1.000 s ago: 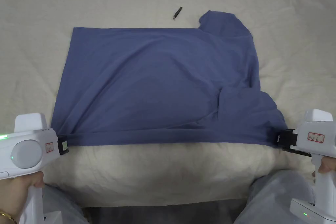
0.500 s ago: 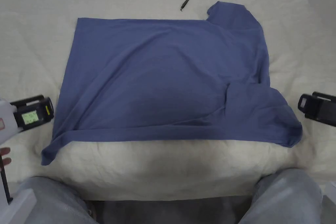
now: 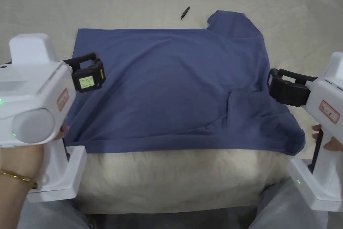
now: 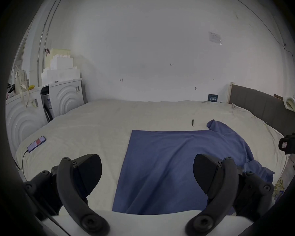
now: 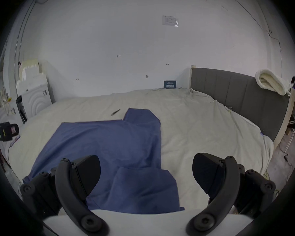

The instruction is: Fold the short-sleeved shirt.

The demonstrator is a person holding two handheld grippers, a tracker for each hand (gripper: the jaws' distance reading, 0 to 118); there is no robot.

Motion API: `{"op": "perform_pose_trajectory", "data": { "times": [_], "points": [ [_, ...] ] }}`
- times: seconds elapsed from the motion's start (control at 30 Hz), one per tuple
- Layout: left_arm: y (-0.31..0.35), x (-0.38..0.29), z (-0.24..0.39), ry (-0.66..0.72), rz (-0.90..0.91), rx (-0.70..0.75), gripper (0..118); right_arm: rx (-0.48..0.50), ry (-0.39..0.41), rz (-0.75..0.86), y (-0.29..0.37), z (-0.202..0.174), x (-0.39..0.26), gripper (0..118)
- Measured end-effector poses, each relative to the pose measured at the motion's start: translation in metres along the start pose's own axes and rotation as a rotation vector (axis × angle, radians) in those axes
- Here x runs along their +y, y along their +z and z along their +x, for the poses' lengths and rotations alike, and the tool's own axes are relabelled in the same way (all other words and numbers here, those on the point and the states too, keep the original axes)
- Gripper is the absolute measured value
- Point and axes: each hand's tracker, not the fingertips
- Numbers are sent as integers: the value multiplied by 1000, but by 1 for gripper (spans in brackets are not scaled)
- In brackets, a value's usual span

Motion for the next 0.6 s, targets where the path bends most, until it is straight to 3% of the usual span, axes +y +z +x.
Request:
{"op": "perform_pose_trajectory", "data": {
  "times": [0.13, 0.23, 0.3, 0.4, 0.47, 0.53, 0.6],
  "points": [
    [-6, -5, 6, 22, 18, -39, 107, 11, 0, 54, 3, -10, -2, 109],
    [-5, -10, 14, -7, 47, -58, 83, 32, 13, 87, 7, -18, -1, 101],
    [-4, -13, 19, -55, 74, -57, 64, 42, 25, 109, 9, -23, 1, 79],
    [-4, -16, 23, -65, 81, -63, 26, 57, 37, 121, 12, -31, 5, 47],
    [-4, -17, 23, -64, 88, -69, 22, 53, 47, 112, 11, -35, 7, 42],
    [-4, -17, 23, -63, 85, -71, 6, 49, 38, 117, 13, -39, 6, 9],
    [-3, -17, 24, -66, 80, -77, 0, 34, 30, 124, 14, -41, 5, 1]
  ]
}}
